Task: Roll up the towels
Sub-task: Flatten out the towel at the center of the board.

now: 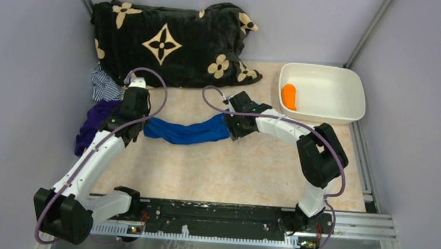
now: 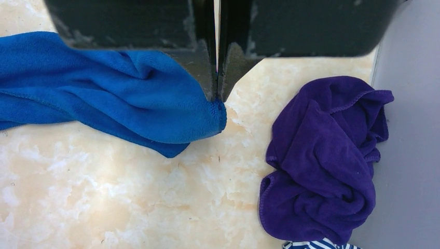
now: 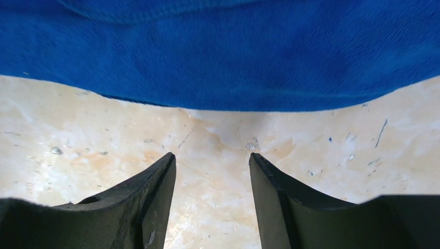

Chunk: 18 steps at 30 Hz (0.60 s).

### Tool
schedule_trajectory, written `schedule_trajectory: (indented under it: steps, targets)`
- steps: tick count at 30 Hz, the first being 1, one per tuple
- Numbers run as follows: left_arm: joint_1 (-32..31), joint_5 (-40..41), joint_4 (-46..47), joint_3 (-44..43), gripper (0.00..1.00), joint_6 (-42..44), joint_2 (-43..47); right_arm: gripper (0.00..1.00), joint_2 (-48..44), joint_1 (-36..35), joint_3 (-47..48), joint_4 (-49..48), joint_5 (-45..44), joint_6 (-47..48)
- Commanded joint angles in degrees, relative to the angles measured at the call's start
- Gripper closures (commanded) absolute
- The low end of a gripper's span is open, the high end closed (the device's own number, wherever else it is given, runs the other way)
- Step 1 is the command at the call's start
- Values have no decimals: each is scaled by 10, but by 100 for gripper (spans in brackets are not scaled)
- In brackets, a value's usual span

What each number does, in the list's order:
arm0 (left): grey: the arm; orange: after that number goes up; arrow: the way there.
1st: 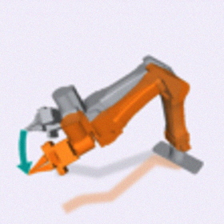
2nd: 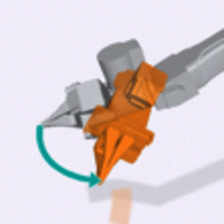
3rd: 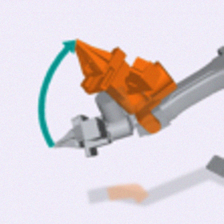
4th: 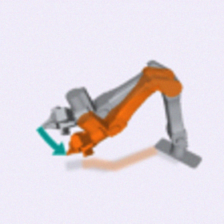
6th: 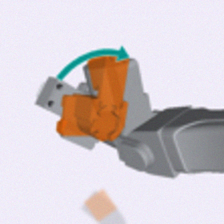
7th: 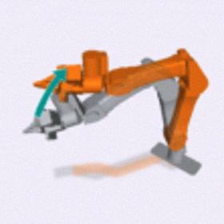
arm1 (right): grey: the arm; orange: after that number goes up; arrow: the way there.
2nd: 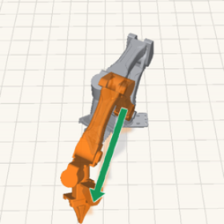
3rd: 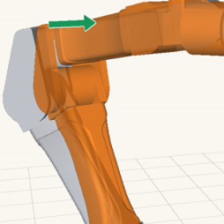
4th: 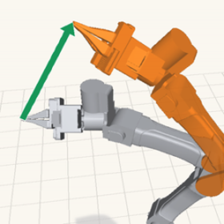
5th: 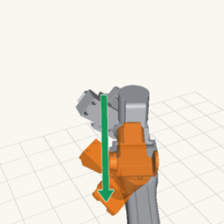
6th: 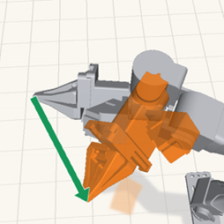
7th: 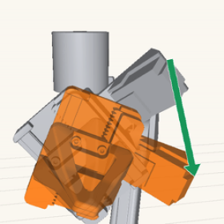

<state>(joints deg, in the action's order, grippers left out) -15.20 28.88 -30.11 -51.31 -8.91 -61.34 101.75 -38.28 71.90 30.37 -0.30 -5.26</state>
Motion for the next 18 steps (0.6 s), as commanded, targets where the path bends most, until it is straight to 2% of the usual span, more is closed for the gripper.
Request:
schedule_trajectory:
  steps: [1,3,9,14,18]
  targets:
    - [8,-15,16,4,100,3,-4,44,-7,-3,-24,-76,-74,-33]
    - [9,-16,16,5,100,2,-3,41,-11,17,-30,-93,-82,-60]
    - [14,-17,17,7,100,1,-2,38,-16,89,-59,-177,-14,-160]
    - [18,-18,19,8,100,1,1,38,24,104,-55,-202,-1,-186]
    - [21,-24,21,9,100,0,6,44,39,106,-61,-233,6,-188]
